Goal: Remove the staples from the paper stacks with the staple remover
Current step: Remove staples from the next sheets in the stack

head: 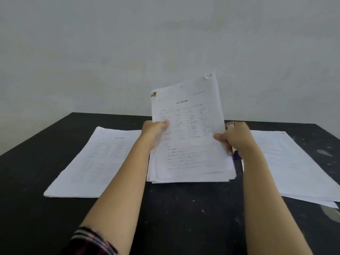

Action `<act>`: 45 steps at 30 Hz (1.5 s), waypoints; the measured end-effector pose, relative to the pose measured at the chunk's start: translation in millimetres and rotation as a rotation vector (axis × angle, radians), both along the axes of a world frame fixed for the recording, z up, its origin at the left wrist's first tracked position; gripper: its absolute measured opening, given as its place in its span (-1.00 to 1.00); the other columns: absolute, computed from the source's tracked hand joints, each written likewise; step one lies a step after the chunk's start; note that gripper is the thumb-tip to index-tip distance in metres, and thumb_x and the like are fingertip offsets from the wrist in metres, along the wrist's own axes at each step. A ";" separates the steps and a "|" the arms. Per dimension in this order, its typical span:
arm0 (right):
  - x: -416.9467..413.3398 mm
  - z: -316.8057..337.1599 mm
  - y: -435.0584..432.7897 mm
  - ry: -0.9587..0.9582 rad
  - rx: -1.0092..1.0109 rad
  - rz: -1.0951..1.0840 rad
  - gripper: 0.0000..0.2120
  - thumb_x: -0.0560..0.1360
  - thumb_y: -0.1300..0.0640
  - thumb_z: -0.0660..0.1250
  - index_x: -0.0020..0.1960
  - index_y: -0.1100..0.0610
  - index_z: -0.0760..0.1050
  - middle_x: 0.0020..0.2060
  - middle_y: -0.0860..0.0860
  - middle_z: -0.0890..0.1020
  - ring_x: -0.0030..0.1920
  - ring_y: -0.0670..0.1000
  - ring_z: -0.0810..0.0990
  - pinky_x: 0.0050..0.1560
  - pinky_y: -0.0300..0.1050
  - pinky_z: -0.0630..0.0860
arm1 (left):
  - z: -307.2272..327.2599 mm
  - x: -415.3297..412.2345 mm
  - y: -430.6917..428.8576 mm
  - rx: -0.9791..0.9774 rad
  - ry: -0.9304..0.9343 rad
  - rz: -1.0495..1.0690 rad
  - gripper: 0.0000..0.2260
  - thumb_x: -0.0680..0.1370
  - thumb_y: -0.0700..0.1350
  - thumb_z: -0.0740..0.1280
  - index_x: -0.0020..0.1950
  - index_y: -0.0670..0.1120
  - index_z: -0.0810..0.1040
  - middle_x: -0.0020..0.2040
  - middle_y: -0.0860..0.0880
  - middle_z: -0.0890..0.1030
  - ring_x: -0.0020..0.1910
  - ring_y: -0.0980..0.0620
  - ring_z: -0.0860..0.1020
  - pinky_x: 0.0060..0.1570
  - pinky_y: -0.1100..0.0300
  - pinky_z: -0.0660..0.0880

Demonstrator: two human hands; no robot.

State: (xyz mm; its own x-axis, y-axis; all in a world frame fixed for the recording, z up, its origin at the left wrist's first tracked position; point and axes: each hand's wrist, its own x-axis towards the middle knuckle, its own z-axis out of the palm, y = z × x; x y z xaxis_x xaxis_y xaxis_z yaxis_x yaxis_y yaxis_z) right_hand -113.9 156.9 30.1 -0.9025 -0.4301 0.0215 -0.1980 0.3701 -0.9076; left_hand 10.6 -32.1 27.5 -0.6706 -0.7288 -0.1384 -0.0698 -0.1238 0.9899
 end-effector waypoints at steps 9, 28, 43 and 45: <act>21.3 5.7 -10.2 0.252 -0.235 -0.076 -0.85 0.43 0.21 0.41 -0.05 0.13 0.46 -0.23 -0.08 0.54 -0.27 -0.12 0.53 -0.35 -0.20 0.50 | 28.4 0.3 33.1 -0.704 0.218 0.335 -0.84 0.61 -0.06 0.18 0.12 -0.11 0.38 -0.07 0.10 0.51 -0.20 0.24 0.49 -0.29 0.48 0.41; 16.8 22.7 29.3 0.170 0.331 0.220 -0.92 0.47 0.17 0.36 -0.08 0.09 0.46 -0.26 0.00 0.58 -0.36 0.02 0.53 -0.53 -0.21 0.40 | 54.7 28.4 1.8 -0.304 0.121 0.133 -0.83 0.55 -0.13 0.30 0.12 -0.12 0.53 -0.02 -0.02 0.61 -0.08 -0.01 0.58 -0.15 0.16 0.52; 16.3 -9.0 -9.2 -0.229 0.034 -0.014 -0.96 0.36 0.40 0.23 -0.19 0.32 0.42 -0.41 0.17 0.49 -0.49 0.09 0.49 -0.38 -0.11 0.46 | -64.8 34.1 -5.2 -0.014 0.082 0.364 -0.93 0.57 -0.14 0.28 -0.02 0.00 0.54 -0.09 0.05 0.58 -0.16 0.09 0.55 -0.29 0.22 0.45; 22.8 -2.0 -20.0 -0.482 -0.410 -0.005 -0.95 0.46 0.36 0.18 -0.10 0.33 0.39 -0.44 0.23 0.57 -0.53 0.12 0.59 -0.36 0.01 0.58 | -68.9 35.7 -3.8 -0.032 0.122 0.383 -0.90 0.56 -0.11 0.29 -0.12 0.05 0.54 -0.14 0.09 0.60 -0.15 0.07 0.57 -0.27 0.20 0.48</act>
State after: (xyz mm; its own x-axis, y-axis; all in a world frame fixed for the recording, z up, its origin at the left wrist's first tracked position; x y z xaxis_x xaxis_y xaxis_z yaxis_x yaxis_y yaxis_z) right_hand -91.2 136.9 28.1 -0.8540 -0.4686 -0.2260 0.2695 -0.0268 -0.9626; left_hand 46.3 -35.9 -41.4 -0.3593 -0.9320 -0.0476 0.0933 -0.0866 0.9919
